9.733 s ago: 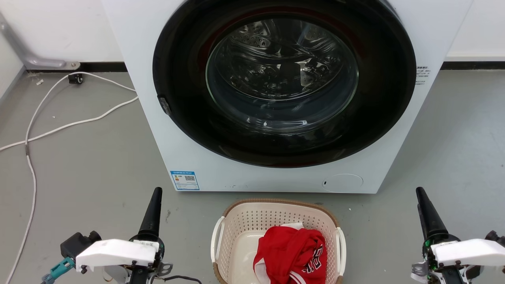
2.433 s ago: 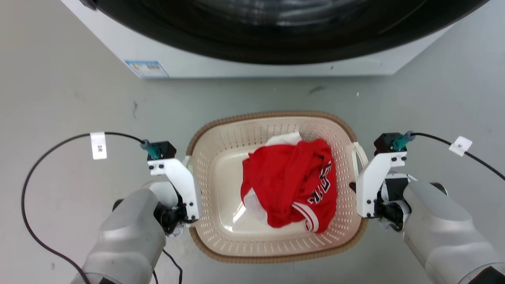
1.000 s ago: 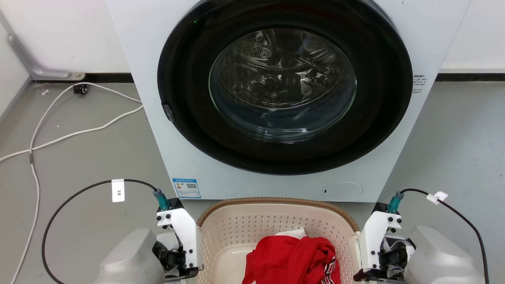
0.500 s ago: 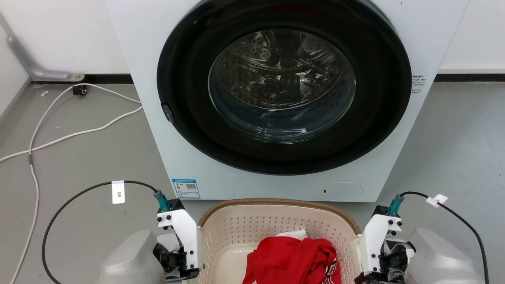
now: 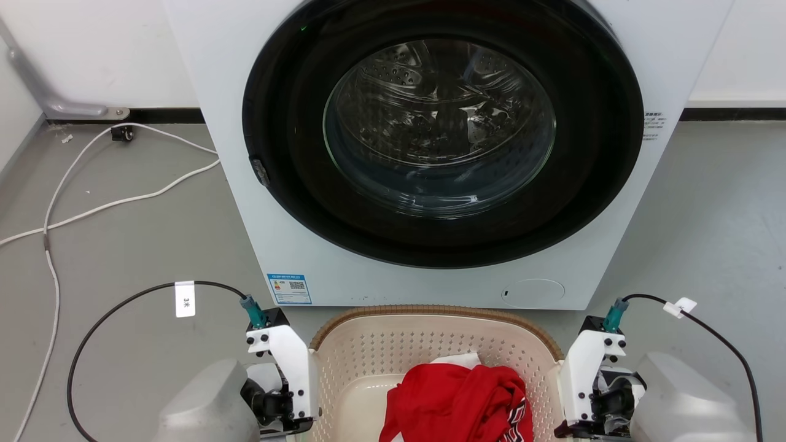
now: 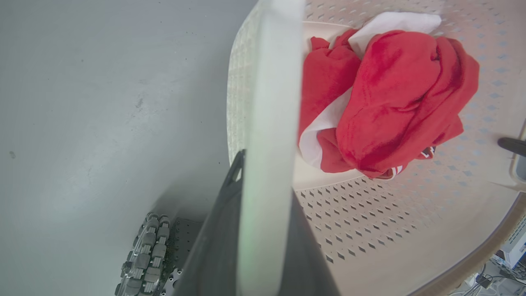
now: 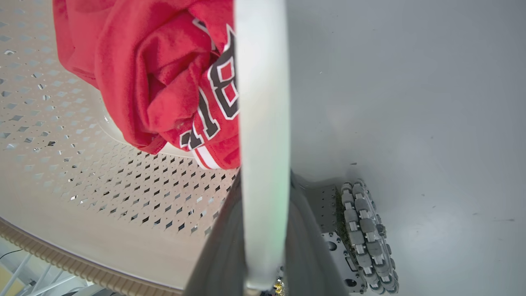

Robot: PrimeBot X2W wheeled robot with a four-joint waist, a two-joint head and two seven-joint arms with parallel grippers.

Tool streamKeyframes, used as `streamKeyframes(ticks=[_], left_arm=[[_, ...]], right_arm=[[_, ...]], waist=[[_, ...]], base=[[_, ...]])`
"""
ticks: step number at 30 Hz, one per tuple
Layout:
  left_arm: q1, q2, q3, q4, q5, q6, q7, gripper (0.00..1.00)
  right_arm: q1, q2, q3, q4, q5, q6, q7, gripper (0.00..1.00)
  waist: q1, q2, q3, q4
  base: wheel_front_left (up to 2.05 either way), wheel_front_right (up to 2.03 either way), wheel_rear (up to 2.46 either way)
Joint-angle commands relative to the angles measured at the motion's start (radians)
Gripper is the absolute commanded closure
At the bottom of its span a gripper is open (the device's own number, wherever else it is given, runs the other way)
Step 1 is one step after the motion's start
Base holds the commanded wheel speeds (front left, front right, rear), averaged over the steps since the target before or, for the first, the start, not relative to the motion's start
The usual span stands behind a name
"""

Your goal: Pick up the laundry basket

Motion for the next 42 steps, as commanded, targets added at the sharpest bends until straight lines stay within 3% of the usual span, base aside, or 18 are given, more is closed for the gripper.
streamKeyframes(ticks=[1,42], left_arm=[[-0.005,-0.006,0.003,-0.006,-0.015,-0.005,-0.009,1.00],[-0.004,-0.001,-0.031,0.006,-0.075,-0.005,-0.018,1.00]], right_arm=[[-0.008,0.006,-0.001,-0.001,-0.004,0.003,0.006,1.00],[-0.006,0.010,-0.052,-0.001,-0.069,0.003,0.018,1.00]], waist=[[0.0000,0.0000,0.000,0.000],[0.0000,0.0000,0.004,0.001]], base=[[0.00,0.00,0.00],[0.00,0.00,0.00]])
